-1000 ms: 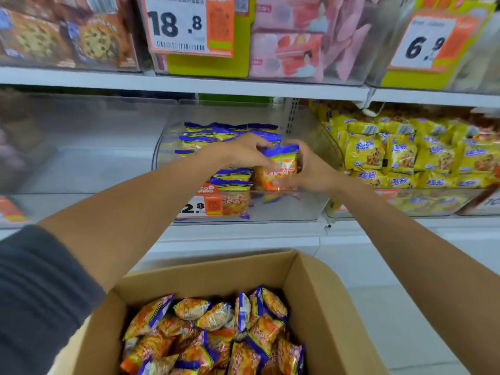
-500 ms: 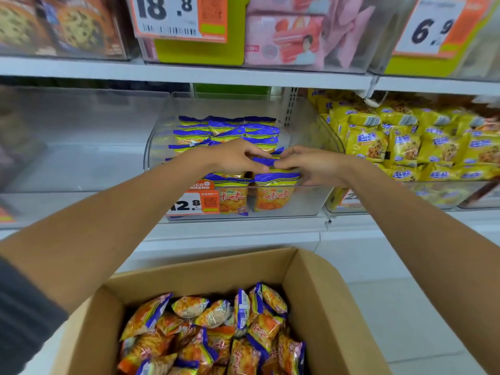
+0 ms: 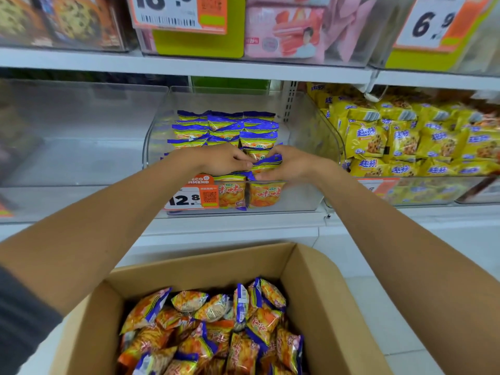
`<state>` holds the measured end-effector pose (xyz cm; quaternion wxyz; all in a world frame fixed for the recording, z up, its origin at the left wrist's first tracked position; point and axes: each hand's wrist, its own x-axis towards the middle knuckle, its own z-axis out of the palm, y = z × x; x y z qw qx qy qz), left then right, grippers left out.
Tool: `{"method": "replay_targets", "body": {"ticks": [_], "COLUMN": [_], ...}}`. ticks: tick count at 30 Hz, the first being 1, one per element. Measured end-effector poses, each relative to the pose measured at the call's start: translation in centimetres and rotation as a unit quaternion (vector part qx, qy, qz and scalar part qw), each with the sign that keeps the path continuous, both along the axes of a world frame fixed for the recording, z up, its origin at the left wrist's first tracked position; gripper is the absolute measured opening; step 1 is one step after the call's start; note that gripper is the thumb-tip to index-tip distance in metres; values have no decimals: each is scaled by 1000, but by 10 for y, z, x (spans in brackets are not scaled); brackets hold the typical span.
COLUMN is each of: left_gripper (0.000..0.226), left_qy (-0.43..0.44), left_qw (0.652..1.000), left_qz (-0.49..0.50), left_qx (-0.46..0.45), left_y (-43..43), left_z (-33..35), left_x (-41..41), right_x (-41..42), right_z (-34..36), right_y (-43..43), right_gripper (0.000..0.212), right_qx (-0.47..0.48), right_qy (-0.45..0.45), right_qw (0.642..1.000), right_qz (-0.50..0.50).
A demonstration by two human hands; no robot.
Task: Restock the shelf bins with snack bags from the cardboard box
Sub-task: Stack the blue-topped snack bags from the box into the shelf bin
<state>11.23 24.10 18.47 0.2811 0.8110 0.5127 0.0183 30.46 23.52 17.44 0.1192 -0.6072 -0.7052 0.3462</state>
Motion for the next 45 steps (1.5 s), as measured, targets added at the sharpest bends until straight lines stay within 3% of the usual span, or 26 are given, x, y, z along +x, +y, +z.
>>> {"method": "replay_targets", "body": {"ticks": [3, 7, 12, 15, 17, 19, 22, 26, 31, 35, 37, 42, 45], "left_gripper": [48, 48, 48, 38, 19, 3, 7, 10, 18, 20, 20, 20, 23], "left_qy": [7, -63, -73, -32, -57, -110, -137, -84, -37, -8, -12, -50, -60], "left_qw": [1000, 998, 994, 974, 946, 942, 964, 979, 966, 958, 957, 941, 933], "left_qz": [10, 31, 54, 67, 98, 132, 169, 185, 232, 246, 250, 294, 313], "left_qx": [-14, 10, 62, 214, 303, 287, 154, 10, -108, -150, -149, -162, -169], "left_y": [1, -5, -27, -54, -79, -109, -151, -205, -267, -286, -286, -289, -292], "left_z": [-3, -2, 6, 13, 13, 6, -26, -92, -173, -208, -215, -231, -232], "left_x": [-5, -9, -13, -14, -11, -9, -15, -36, -75, -97, -96, -98, -102], "right_x": [-12, -3, 0, -5, -13, -22, -31, -40, -49, -66, -86, -140, -144], "right_z": [1, 4, 2, -6, -16, -27, -53, -102, -185, -241, -256, -281, -288], "right_y": [-5, -11, -37, -70, -95, -120, -156, -198, -243, -269, -276, -285, -290], "right_gripper": [69, 64, 41, 19, 10, 10, 13, 13, 14, 9, 18, 65, 61], "right_qx": [56, -22, 229, 341, 361, 340, 267, 119, -50, -161, -204, -276, -300], "right_qy": [-74, 100, 45, 38, 41, 45, 39, -3, -42, 15, 38, 122, 165], "right_qw": [996, 994, 970, 936, 928, 938, 963, 993, 995, 986, 978, 941, 915], "right_qz": [0, -38, -64, -80, -77, -55, -20, 28, 77, 38, 9, -151, -213]}}
